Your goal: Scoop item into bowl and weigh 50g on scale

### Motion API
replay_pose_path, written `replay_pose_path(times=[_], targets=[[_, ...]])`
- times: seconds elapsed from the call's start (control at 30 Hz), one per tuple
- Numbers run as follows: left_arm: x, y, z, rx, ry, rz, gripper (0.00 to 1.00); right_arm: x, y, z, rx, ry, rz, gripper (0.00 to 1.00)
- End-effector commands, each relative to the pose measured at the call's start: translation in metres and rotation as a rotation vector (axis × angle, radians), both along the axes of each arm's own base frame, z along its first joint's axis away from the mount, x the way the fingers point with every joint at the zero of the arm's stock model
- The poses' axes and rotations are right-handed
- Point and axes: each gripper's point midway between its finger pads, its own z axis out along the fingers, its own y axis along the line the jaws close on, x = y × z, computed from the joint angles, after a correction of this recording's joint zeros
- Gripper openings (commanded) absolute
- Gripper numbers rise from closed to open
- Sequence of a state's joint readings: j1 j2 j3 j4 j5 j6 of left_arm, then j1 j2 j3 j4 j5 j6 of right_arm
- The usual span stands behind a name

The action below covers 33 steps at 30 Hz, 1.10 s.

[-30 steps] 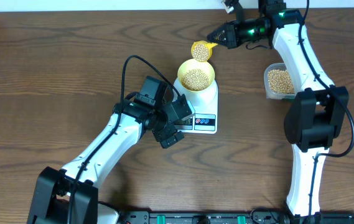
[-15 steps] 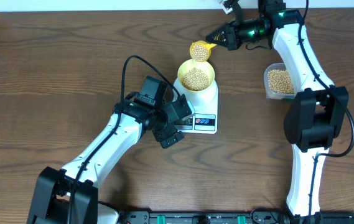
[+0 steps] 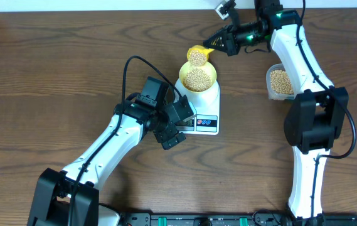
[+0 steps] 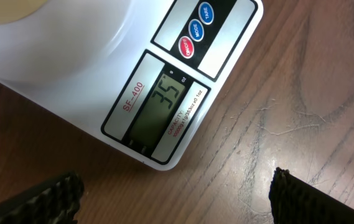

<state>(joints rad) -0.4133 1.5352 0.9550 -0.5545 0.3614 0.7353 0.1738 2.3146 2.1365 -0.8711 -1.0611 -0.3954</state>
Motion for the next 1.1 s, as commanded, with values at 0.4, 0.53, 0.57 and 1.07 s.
replay_pose_path(times=[0.4,0.53,0.57,1.07], targets=[[-0.002,0.0,0.001,-0.007,0.003,-0.013,0.98,0.001,0.01,0.018,0.015,-0.079,0.02,0.01],[-0.002,0.0,0.001,-0.007,0.003,-0.013,0.98,0.004,0.009,0.014,-0.013,-0.08,0.001,0.01],[-0.002,0.0,0.001,-0.007,0.003,-0.013,0.98,0.004,0.01,0.014,-0.014,-0.08,0.002,0.01],[-0.002,0.0,0.001,-0.007,0.003,-0.013,0.98,0.0,0.014,0.021,0.028,-0.083,0.029,0.01]])
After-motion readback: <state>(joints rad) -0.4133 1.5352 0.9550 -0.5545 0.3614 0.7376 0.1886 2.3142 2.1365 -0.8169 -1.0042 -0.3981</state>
